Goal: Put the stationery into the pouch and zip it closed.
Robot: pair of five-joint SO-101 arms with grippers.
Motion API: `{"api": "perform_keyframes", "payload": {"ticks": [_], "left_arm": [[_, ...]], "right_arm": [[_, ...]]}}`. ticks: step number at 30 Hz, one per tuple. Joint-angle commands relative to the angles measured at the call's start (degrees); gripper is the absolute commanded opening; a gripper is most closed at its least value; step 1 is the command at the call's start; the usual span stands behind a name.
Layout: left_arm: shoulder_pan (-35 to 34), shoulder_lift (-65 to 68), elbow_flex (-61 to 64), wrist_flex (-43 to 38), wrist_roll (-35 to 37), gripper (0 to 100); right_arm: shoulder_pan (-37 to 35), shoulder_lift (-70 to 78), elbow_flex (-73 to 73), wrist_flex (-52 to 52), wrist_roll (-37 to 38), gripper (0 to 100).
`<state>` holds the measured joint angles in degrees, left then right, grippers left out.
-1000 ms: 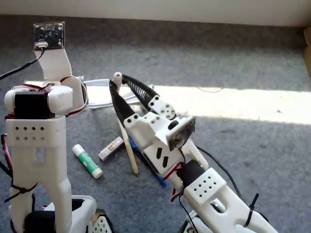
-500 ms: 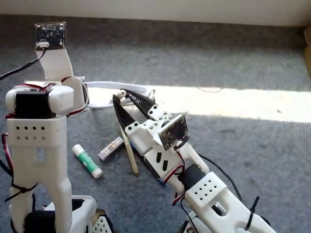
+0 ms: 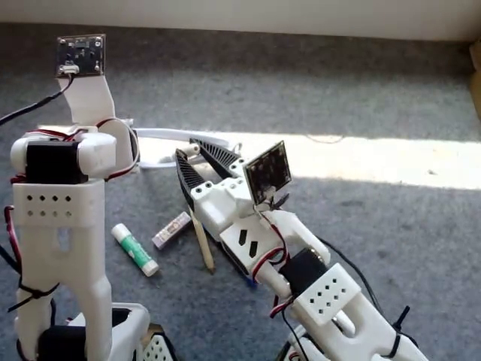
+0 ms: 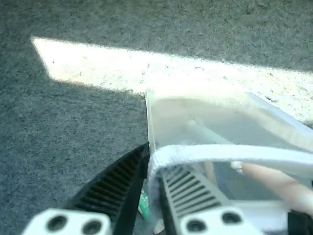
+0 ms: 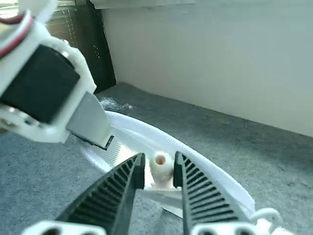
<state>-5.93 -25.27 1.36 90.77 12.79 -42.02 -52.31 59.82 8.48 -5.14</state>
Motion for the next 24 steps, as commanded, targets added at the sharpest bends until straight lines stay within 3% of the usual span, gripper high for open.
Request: {"api": "perform_keyframes", "payload": {"ticks": [1, 13, 17, 24], "left_arm": [[-0.04, -0.04, 0.04, 0.00, 0.18, 1], [-3.30, -0.40, 2.24, -1.93, 0.26, 1], [-3.47, -0.40, 2.24, -1.93, 0.26, 1], [-6.90, -0.48, 1.80, -2.11, 0.26, 1]], "right_arm": [[0.13, -0.04, -1.36, 3.38, -1.14, 11.1], [0.13, -8.13, -0.84, 4.18, -0.97, 11.1], [0.13, -12.88, -1.89, 14.46, -0.88, 11.1], [2.95, -14.46, -16.57, 35.47, -0.88, 11.1]]}}
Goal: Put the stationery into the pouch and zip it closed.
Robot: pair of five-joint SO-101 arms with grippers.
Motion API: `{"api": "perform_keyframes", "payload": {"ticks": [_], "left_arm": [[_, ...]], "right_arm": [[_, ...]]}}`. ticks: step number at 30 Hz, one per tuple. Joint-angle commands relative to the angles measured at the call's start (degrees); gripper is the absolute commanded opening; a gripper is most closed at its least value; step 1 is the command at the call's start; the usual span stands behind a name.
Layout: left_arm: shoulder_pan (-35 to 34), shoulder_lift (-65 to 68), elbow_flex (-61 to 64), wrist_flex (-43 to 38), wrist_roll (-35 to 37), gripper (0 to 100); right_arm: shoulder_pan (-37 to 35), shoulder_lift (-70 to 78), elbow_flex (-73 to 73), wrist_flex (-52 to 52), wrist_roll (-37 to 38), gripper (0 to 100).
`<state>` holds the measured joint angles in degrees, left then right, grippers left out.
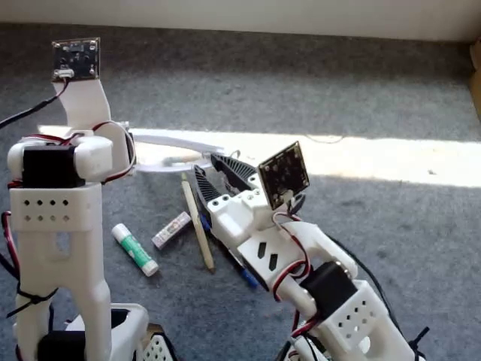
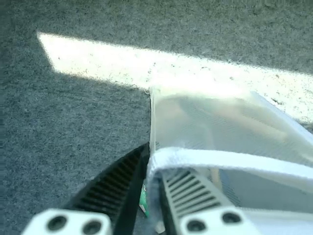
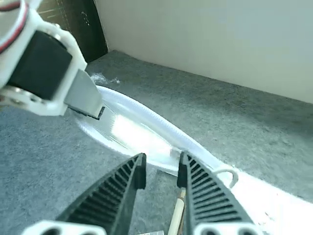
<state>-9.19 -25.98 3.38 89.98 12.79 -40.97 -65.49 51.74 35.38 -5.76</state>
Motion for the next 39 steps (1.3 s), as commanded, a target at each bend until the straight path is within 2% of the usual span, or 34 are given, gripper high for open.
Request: {"api": "perform_keyframes", "payload": {"ticks": [1, 5, 10, 18, 27, 39], "left_arm": [[-4.88, 0.22, -0.31, -1.41, 0.26, 1], [-8.04, 0.22, 0.04, -2.99, 0.26, 1], [-10.86, 0.22, 0.13, -3.34, 0.44, 1], [-15.34, 0.22, -0.13, -3.43, 0.53, 1], [-19.47, 0.22, 0.04, -5.01, 0.70, 1], [-22.64, 0.22, -0.13, -4.75, 0.79, 1]], "right_arm": [[2.33, -1.27, -10.59, 11.21, -0.26, 11.1], [2.95, -1.19, -16.75, 17.36, -0.26, 11.1], [2.86, 0.48, -17.63, 17.54, -0.18, 11.1], [2.59, 12.62, -17.89, 17.54, -0.26, 11.1], [-2.86, 20.97, -17.71, 17.10, -0.26, 11.1], [-2.77, 38.99, -17.63, 5.23, -0.26, 11.5]]}}
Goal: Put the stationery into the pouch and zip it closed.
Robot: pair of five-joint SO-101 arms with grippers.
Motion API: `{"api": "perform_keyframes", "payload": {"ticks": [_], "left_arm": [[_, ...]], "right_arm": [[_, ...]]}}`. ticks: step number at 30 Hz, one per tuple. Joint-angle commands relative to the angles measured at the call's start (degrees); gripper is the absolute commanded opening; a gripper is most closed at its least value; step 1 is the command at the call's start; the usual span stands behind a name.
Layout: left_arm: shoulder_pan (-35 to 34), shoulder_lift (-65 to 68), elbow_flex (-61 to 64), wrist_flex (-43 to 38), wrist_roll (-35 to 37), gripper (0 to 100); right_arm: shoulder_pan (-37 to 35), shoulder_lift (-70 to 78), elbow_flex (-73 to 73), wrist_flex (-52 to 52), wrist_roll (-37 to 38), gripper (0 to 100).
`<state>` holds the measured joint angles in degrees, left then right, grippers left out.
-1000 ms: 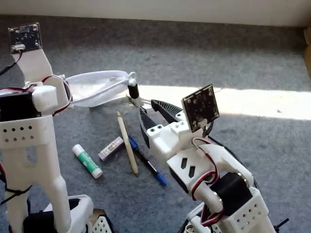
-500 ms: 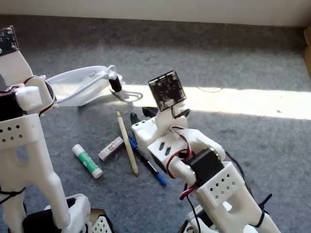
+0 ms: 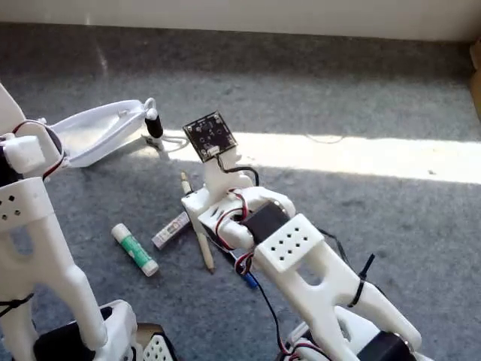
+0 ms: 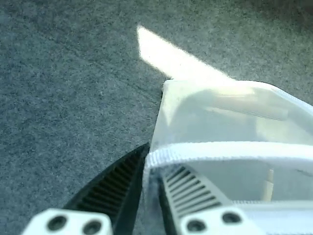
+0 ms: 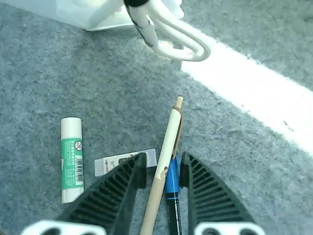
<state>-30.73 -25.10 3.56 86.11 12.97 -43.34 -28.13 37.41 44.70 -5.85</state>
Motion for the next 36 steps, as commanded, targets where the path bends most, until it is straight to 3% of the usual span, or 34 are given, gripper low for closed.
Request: {"api": "perform_keyframes", "payload": {"ticks": [1, 18, 36], "left_arm": [[-1.01, -0.66, -0.22, -0.88, 0.62, 1], [-0.84, -0.75, 1.71, -1.14, 0.53, 1], [-0.75, -0.75, 1.89, -1.05, 0.53, 1]], "right_arm": [[-0.40, 2.86, -3.30, -5.14, -0.18, 11.6], [-0.48, 19.21, -3.74, -17.63, -0.18, 11.6], [-0.22, 30.81, -7.60, -18.24, -0.18, 11.3]]}}
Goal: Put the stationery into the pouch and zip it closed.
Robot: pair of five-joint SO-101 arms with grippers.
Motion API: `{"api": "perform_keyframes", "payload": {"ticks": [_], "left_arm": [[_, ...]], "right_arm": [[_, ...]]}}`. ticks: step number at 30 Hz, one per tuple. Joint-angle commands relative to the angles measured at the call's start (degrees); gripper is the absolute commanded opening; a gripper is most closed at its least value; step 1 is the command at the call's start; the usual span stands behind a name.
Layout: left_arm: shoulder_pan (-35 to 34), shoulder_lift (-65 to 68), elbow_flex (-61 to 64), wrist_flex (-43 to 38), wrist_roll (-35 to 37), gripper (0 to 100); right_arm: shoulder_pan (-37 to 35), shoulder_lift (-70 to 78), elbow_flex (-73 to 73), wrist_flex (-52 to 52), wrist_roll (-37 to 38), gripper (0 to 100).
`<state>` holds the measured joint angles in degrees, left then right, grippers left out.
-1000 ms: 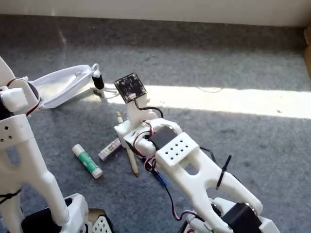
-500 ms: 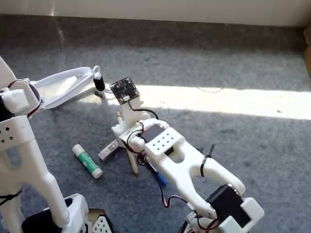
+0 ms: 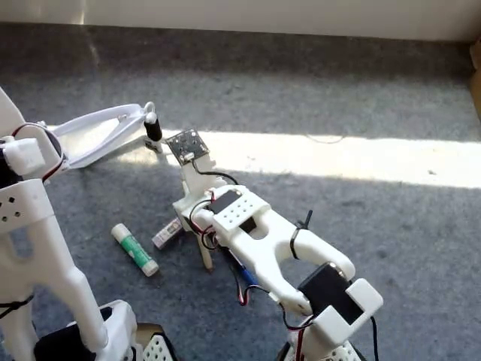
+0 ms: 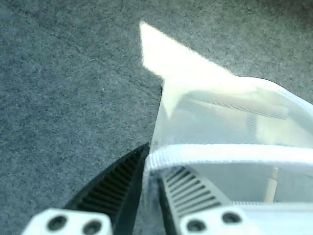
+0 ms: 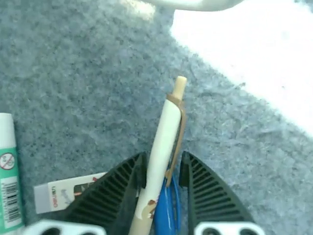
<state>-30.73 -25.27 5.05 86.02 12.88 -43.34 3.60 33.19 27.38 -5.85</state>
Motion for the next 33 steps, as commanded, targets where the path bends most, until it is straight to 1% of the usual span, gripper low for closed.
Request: {"api": "perform_keyframes", "payload": {"ticks": [1, 6, 10, 12, 15, 19, 22, 25, 30, 33], "left_arm": [[-0.75, -0.57, 0.40, -0.97, 0.62, 1], [-0.75, -0.57, 0.48, -0.88, 0.62, 1], [-0.75, -0.57, 0.48, -0.79, 0.62, 1], [-0.75, -0.57, 0.48, -0.79, 0.62, 1], [-0.75, -0.57, 0.48, -0.70, 0.62, 1], [-0.75, -0.57, 0.48, -0.62, 0.62, 1], [-0.75, -0.57, 0.48, -0.62, 0.62, 1], [-0.75, -0.57, 0.48, -0.62, 0.62, 1], [-0.57, -0.57, 0.48, -0.62, 0.62, 1], [1.10, -0.57, 0.48, -0.62, 0.62, 1]], "right_arm": [[-0.22, -0.92, -3.38, -0.92, -0.18, 11.2], [-0.22, -0.92, -3.38, -0.92, -0.09, 11.0], [-0.22, -0.92, -3.38, -0.92, 0.09, 4.0], [-0.22, -0.92, -3.21, -0.92, 2.99, 1.6], [-0.22, -0.92, -2.95, -0.92, 5.80, 0.9], [-0.13, -2.07, -2.95, -0.66, 6.15, 0.8], [0.04, -5.85, -1.89, -0.31, 6.07, 0.8], [1.54, -11.38, 0.84, 0.75, 5.98, 0.8], [6.20, -17.71, 3.21, 0.84, 5.98, 0.8], [8.13, -19.65, 3.38, 0.92, 5.98, 0.8]]}}
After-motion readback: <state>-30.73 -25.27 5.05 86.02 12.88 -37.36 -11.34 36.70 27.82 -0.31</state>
